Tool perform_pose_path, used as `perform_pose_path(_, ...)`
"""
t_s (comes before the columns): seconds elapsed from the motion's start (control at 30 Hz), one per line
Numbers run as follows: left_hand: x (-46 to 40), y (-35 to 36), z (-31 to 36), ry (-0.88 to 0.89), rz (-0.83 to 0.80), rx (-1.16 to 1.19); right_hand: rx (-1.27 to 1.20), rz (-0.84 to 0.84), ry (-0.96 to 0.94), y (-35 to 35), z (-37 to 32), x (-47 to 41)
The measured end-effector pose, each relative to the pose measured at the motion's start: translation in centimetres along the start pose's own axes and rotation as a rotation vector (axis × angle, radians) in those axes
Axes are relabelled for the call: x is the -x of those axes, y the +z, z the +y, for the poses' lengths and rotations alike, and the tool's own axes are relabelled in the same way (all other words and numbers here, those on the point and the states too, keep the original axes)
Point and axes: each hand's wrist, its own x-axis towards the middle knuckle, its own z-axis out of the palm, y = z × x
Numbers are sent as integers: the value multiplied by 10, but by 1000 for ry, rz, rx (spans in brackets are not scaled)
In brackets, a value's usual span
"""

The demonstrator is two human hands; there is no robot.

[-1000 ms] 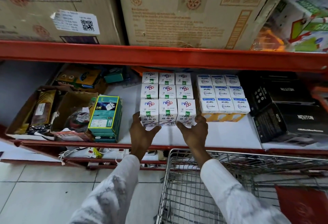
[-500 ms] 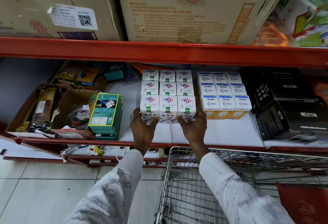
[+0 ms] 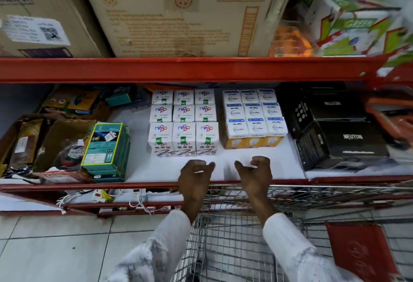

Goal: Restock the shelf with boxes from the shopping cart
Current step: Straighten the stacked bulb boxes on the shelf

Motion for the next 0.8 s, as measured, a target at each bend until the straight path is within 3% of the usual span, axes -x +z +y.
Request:
perform_pose_path(0.07,6,27,7,-149,-210,106,-13,40,73,-17,5,-19)
perform_pose_path(0.13,9,51,19,-315,-314,271,-13,69,115,-32,10,-42)
perform_pose_path(0.3,2,87,37,-511,-300,399,48,-32,141,-47,22,-94)
perform_pose_path(0.5,-5,100,40,-503,-260,392,44,-230,16,-52,20,-125)
perform_pose_path(0.8,-11,105,40,-400,-301,287,48,-301,23,-56,21,-135)
